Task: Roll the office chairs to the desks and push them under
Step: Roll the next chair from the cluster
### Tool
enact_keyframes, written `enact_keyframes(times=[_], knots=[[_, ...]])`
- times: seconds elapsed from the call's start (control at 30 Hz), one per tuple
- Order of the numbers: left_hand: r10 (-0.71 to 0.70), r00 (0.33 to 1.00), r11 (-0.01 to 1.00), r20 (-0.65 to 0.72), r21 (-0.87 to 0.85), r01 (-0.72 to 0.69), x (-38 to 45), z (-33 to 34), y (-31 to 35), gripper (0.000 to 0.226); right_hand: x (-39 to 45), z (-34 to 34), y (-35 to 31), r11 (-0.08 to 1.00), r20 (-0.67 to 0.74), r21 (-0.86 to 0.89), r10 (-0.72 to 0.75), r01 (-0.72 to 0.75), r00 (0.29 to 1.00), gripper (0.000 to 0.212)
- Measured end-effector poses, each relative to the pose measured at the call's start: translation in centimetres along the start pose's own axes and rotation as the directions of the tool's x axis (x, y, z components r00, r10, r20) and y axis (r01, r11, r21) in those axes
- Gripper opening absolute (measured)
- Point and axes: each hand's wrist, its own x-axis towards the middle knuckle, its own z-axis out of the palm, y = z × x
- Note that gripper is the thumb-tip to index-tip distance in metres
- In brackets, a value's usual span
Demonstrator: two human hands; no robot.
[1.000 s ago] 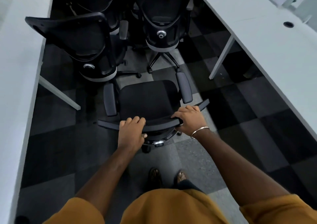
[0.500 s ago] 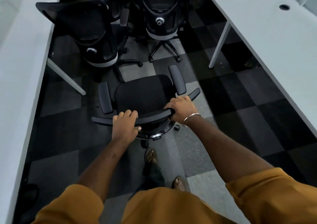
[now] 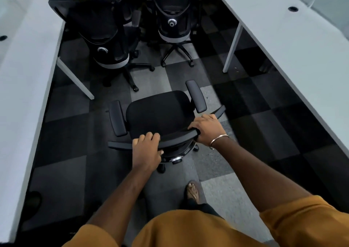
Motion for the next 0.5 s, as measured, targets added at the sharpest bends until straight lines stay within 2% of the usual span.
enact_keyframes(times=[0.37, 0.5], knots=[[0.176, 0.983, 0.983, -0.053, -0.037, -0.178, -13.5, 1.3, 0.3, 0.039, -14.0, 1.5, -4.6, 0.997, 0.014, -0.002, 0.074, -0.074, 0.997, 0.032], [0.195, 0.98, 0.98, -0.04, -0.037, -0.197, -18.0, 1.4, 1.4, 0.038, -19.0, 1.8, -5.7, 0.996, 0.012, 0.017, 0.082, -0.082, 0.997, 0.045]])
